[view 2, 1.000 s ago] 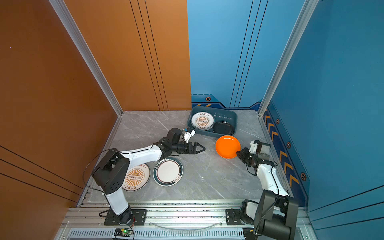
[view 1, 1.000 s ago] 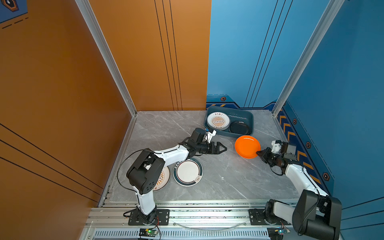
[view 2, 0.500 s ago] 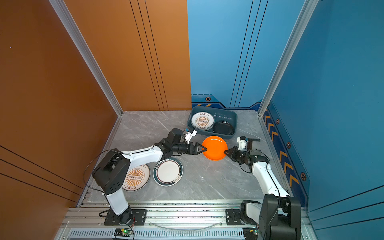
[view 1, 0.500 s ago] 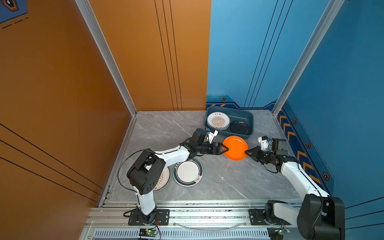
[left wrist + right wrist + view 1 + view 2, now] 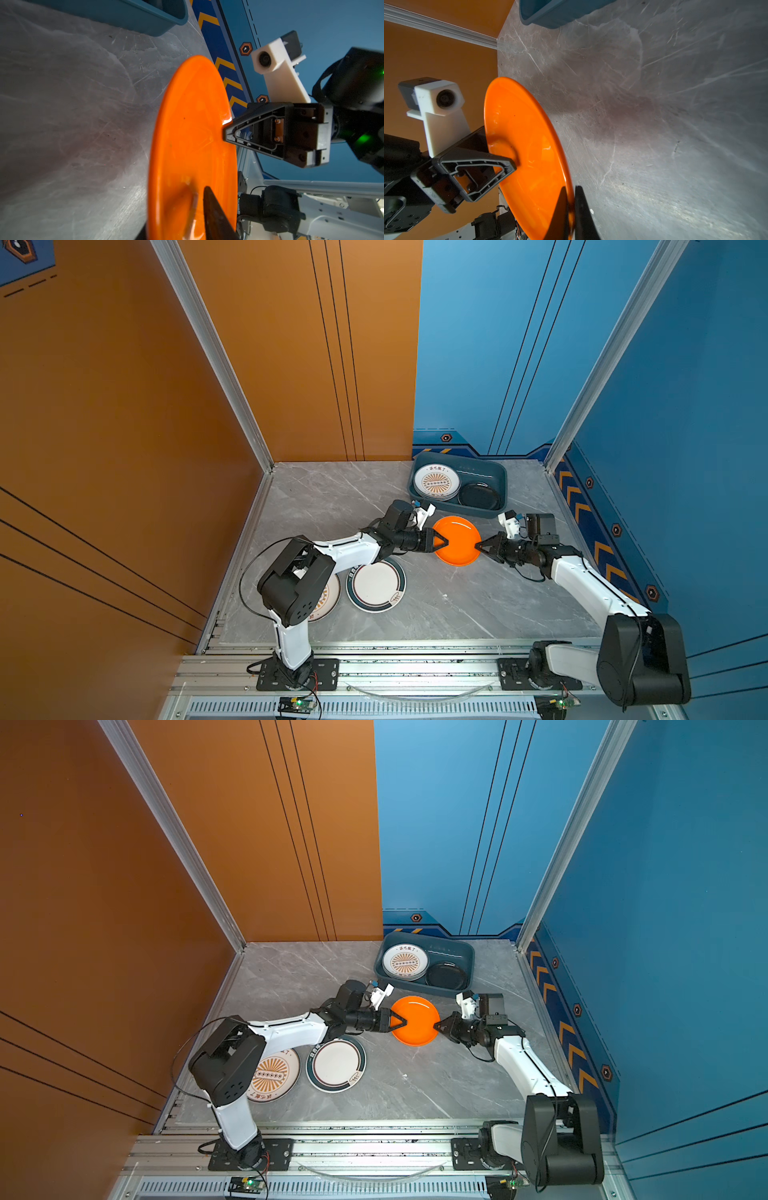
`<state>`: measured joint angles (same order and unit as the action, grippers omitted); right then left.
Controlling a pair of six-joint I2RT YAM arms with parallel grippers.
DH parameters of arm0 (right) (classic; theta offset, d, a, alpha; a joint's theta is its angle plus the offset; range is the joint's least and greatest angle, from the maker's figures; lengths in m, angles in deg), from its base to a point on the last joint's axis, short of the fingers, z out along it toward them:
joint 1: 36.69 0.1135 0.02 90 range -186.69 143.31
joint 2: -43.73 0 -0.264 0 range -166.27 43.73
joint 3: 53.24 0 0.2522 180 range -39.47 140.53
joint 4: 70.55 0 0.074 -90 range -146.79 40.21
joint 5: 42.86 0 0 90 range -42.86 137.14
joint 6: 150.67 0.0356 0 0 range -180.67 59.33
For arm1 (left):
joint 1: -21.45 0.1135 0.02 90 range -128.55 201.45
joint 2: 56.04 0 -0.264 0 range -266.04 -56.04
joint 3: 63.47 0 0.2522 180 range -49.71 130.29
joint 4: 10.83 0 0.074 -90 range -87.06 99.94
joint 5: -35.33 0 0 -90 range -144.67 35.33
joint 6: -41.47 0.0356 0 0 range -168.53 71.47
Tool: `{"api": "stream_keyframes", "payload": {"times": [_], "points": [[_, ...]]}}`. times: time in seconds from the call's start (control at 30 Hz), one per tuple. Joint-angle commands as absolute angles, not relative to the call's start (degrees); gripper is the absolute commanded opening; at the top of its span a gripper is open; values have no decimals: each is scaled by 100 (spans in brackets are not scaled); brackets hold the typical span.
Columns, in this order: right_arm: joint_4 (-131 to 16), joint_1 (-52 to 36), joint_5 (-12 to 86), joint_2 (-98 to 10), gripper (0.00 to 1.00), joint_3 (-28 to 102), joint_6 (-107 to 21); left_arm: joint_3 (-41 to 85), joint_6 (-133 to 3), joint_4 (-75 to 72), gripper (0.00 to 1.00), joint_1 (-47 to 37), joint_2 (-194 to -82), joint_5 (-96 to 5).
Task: Place the plates into the plastic bin on the countertop
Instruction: 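Grasp the orange plate rim with the left gripper while the right holds it, then carry the orange plate into the teal bin with the left gripper while the right withdraws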
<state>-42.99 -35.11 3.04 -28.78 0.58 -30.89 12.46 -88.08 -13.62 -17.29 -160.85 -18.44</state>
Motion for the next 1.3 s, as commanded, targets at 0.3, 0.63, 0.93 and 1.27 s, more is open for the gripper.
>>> {"api": "stream_keyframes", "payload": {"times": [0.3,0.63,0.93,1.27], "points": [[-5769,-3353,-385,-3353,21,-95,-2934,1155,-8930,-1870,0,-1731,-16259,-1404],[-7528,-3266,-1086,-3881,42,-199,-2624,1111,-9107,-2114,0,-1663,-16184,-1129],[-7800,-3055,-1211,-4141,17,-201,-2622,1019,-9116,-2126,0,-1566,-16122,-1151],[-7322,-3066,-1003,-4008,0,-44,-2708,992,-9173,-2126,41,-1417,-16158,-1160]]}}
